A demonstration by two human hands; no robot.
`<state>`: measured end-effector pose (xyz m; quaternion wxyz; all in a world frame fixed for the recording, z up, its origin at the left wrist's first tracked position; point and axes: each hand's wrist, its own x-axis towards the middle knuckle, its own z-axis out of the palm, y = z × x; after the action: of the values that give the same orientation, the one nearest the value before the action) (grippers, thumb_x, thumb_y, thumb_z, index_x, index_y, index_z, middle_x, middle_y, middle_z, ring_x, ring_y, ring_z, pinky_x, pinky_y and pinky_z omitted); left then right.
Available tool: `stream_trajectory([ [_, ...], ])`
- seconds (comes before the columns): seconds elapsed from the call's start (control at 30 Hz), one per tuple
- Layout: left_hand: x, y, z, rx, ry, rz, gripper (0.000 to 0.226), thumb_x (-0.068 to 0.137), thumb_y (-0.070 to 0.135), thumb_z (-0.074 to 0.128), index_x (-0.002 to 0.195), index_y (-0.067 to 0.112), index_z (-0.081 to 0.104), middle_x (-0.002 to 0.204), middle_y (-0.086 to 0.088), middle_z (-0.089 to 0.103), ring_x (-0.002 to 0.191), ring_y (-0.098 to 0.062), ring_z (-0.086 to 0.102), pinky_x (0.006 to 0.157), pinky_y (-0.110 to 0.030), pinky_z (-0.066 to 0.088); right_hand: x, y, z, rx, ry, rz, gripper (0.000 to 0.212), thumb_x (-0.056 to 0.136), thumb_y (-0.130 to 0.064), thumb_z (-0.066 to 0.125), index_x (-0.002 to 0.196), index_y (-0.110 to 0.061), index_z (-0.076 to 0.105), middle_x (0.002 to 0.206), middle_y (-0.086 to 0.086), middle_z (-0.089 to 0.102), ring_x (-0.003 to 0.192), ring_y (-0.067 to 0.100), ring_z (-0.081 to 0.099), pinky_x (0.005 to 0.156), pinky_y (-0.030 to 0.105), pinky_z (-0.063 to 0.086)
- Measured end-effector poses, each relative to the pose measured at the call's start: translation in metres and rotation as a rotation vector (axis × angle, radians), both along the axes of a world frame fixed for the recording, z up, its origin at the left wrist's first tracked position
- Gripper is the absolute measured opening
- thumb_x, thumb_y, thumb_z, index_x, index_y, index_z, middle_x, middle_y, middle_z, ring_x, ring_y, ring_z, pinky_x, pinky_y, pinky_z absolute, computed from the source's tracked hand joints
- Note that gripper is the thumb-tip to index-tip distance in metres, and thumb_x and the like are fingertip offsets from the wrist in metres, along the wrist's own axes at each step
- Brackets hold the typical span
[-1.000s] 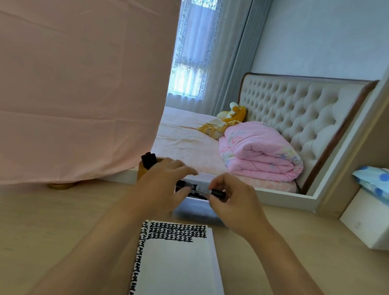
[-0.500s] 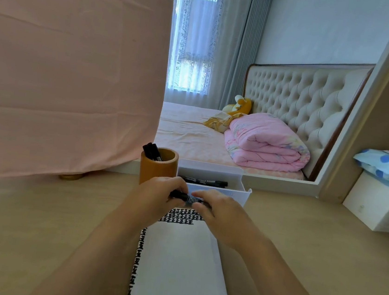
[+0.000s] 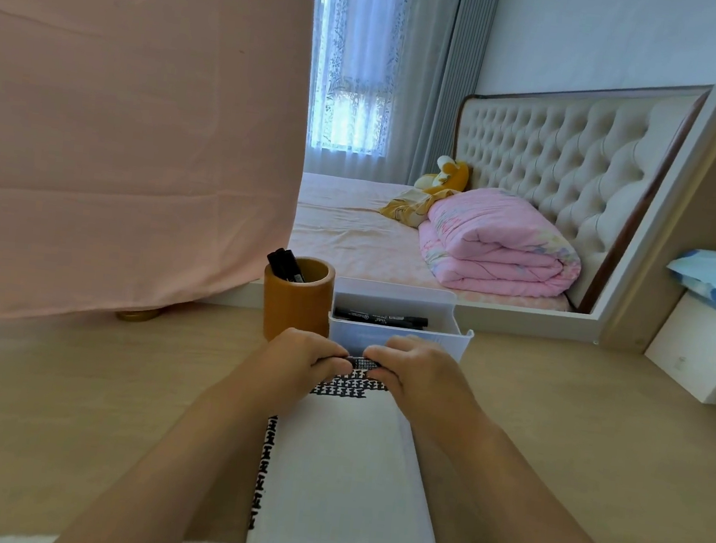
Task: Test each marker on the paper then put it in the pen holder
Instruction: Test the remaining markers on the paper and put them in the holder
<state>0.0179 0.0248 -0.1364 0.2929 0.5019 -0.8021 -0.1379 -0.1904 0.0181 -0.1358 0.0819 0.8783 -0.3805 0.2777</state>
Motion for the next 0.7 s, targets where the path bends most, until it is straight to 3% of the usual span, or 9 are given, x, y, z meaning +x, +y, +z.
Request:
stream_trajectory([
  [0.1,0.002,0.001,0.004,0.008,0.041,-0.017,0.019,0.093,0.032,0.064,0.107,0.026,0.075,0.087,0.010,0.070,0.078,-0.004,0.060,0.066,-0.019,0.046,0.000,0.003,0.004,-0.028,-0.018,0.004,0.018,0.096,-0.031,0.057,0.097,-0.021,0.071,0.076,-0.007,0.063,0.066,0.010,0.056,0.062,0.019,0.036],
  [0.2,0.008,-0.001,0.007,-0.152,-0.065,-0.092,0.020,0.091,0.028,0.067,0.108,0.023,0.075,0.088,0.007,0.069,0.079,-0.005,0.060,0.069,-0.017,0.047,0.003,0.007,0.007,0.234,-0.076,-0.022,0.020,0.101,-0.036,0.051,0.088,-0.032,0.065,0.072,-0.013,0.059,0.067,0.006,0.054,0.059,0.016,0.034],
  [0.3,0.010,-0.001,0.006,-0.220,-0.100,-0.092,0.021,0.090,0.028,0.068,0.109,0.023,0.075,0.090,0.005,0.069,0.080,-0.006,0.061,0.071,-0.026,0.051,0.003,0.009,0.008,0.416,-0.160,-0.015,0.029,0.101,-0.037,0.049,0.074,-0.044,0.055,0.068,-0.014,0.057,0.068,0.005,0.055,0.060,0.019,0.036],
  [0.4,0.008,0.003,0.008,-0.126,-0.035,-0.067,0.019,0.093,0.029,0.064,0.108,0.024,0.074,0.090,0.008,0.069,0.080,-0.006,0.061,0.071,-0.024,0.050,0.000,0.005,0.006,0.253,-0.097,-0.013,0.017,0.100,-0.036,0.052,0.092,-0.034,0.068,0.075,-0.014,0.059,0.070,0.006,0.055,0.060,0.019,0.041],
  [0.53,0.011,0.003,0.011,0.151,0.068,-0.012,0.023,0.099,0.037,0.055,0.089,0.027,0.073,0.075,0.005,0.066,0.071,-0.009,0.058,0.063,-0.025,0.044,-0.001,0.002,0.005,0.107,-0.072,0.010,0.016,0.097,-0.031,0.060,0.106,-0.026,0.072,0.079,-0.018,0.054,0.069,0.001,0.050,0.062,0.009,0.035],
  [0.6,0.021,0.002,0.013,0.157,0.046,0.034,0.023,0.099,0.037,0.053,0.088,0.030,0.071,0.077,0.009,0.066,0.072,-0.005,0.058,0.064,-0.022,0.041,-0.004,0.002,0.006,0.132,-0.110,0.002,0.017,0.096,-0.029,0.062,0.109,-0.024,0.073,0.082,-0.017,0.057,0.072,0.001,0.051,0.066,0.015,0.041],
  [0.7,0.043,-0.001,0.011,0.044,-0.010,0.140,0.014,0.098,0.029,0.057,0.104,0.034,0.069,0.098,0.017,0.064,0.088,-0.001,0.057,0.073,-0.019,0.042,-0.011,0.002,0.007,0.313,-0.205,-0.043,0.017,0.098,-0.029,0.059,0.106,-0.023,0.073,0.083,-0.018,0.057,0.076,0.003,0.055,0.071,0.021,0.044],
])
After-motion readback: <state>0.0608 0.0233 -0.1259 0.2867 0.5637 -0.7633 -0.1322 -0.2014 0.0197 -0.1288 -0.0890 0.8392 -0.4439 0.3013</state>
